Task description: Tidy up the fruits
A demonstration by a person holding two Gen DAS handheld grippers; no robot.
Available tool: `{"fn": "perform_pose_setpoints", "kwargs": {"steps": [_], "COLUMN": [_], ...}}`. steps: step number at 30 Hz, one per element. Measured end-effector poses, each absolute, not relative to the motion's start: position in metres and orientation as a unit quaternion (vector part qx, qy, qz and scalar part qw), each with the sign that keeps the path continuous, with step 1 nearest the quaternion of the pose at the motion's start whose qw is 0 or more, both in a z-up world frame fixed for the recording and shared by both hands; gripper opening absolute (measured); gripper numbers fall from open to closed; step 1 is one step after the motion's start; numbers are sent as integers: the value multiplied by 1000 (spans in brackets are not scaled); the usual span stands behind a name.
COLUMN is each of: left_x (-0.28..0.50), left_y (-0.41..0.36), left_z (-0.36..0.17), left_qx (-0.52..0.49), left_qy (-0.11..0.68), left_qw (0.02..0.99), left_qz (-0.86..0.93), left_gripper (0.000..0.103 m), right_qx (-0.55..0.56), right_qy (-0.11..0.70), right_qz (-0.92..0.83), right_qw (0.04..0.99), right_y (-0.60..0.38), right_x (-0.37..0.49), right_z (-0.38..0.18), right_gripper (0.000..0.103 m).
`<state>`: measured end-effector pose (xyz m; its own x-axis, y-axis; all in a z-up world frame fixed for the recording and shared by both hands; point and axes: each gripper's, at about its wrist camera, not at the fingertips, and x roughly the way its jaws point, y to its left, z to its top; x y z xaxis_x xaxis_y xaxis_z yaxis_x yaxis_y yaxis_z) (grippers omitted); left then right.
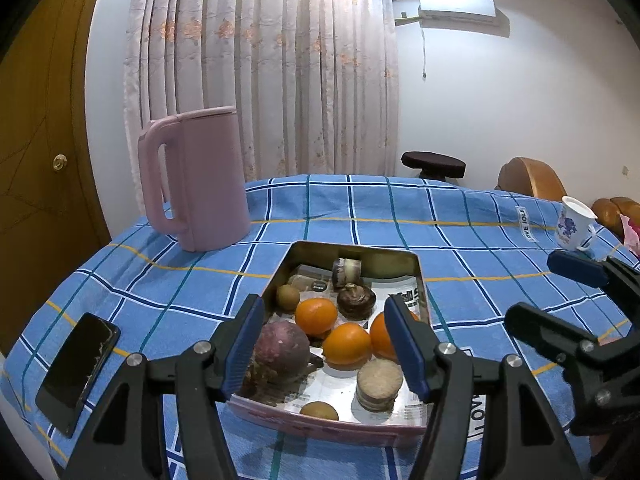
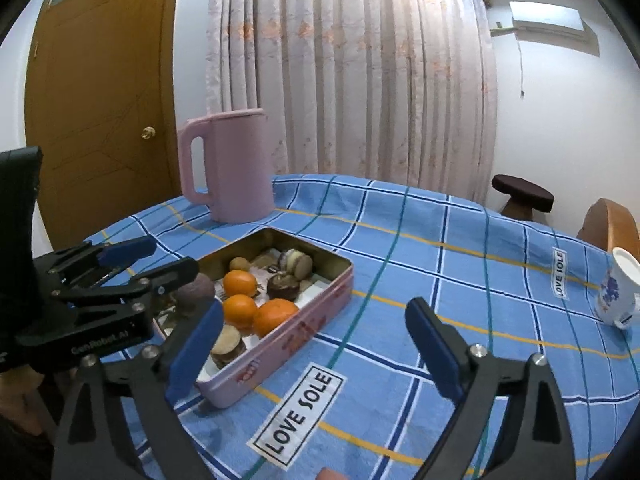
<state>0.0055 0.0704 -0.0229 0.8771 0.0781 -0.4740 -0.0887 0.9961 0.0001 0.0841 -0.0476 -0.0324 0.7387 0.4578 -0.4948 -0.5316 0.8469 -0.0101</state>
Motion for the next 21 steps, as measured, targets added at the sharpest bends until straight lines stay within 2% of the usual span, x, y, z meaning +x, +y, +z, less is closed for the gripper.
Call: {"fn": "perform_pose_setpoints", "kwargs": {"steps": [21], "left_x": [5], "left_y": [62], "left_z": [-22], "left_qx": [-10], "left_qy": [250], "left_qw": [967], "left_qz": [40], "left_gripper": [65], "right_qx": [-62], "right_qy": [214], "right_qz": [249], "right_qw": [943], "right_y": [-69], "right_x": [66], "right_z": [-15], "right_gripper": [98]}}
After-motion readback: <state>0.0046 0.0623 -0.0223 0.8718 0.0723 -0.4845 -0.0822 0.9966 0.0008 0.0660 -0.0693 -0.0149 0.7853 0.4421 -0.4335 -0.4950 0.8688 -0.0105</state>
